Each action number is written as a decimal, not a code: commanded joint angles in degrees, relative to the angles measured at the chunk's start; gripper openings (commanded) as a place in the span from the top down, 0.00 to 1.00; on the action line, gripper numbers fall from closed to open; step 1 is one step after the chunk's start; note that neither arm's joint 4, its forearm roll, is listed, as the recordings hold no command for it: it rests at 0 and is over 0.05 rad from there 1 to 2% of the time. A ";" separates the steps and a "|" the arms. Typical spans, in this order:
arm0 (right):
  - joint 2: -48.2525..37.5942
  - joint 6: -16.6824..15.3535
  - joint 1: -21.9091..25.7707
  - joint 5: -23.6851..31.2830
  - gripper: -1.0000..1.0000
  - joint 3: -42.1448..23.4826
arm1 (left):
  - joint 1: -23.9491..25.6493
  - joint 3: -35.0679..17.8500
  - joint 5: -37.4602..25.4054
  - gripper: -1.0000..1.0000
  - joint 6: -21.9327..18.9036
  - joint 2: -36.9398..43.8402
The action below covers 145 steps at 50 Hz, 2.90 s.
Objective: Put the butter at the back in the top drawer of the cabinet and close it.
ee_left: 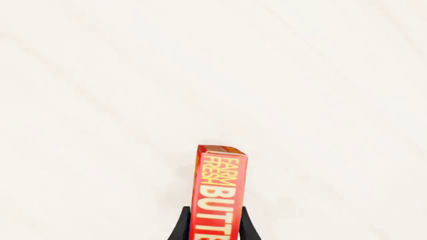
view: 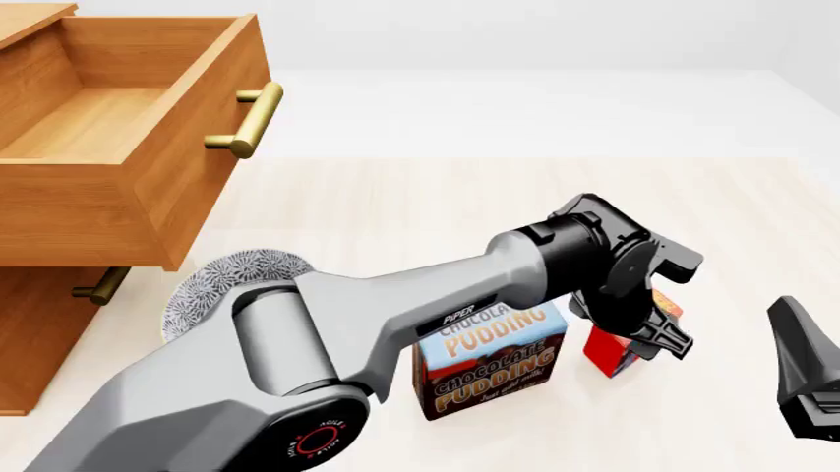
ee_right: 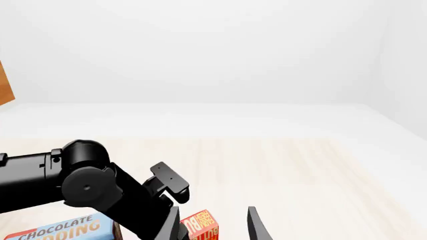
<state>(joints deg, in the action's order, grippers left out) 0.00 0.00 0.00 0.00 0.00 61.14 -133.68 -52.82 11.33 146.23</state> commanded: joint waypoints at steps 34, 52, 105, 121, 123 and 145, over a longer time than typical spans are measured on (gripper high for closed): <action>0.00 0.00 0.00 0.00 0.00 0.00 | 0.38 2.02 1.04 1.00 -2.48 -9.90; 0.00 0.00 0.00 0.00 0.00 0.00 | -3.59 4.65 -1.88 1.00 -5.29 -19.43; 0.00 0.00 0.00 0.00 0.00 0.00 | -11.91 16.84 -3.18 1.00 -6.52 -38.54; 0.00 0.00 0.00 0.00 0.00 0.00 | -14.54 17.66 -5.45 1.00 -7.64 -43.58; 0.00 0.00 0.00 0.00 0.00 0.00 | -14.67 17.69 -5.53 1.00 -7.67 -43.77; 0.00 0.00 0.00 0.00 0.00 0.00 | -20.19 16.99 -8.84 1.00 -10.57 -48.60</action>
<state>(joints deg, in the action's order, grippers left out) 0.00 0.00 0.00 0.00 0.00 43.41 -115.83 -60.57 3.02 100.58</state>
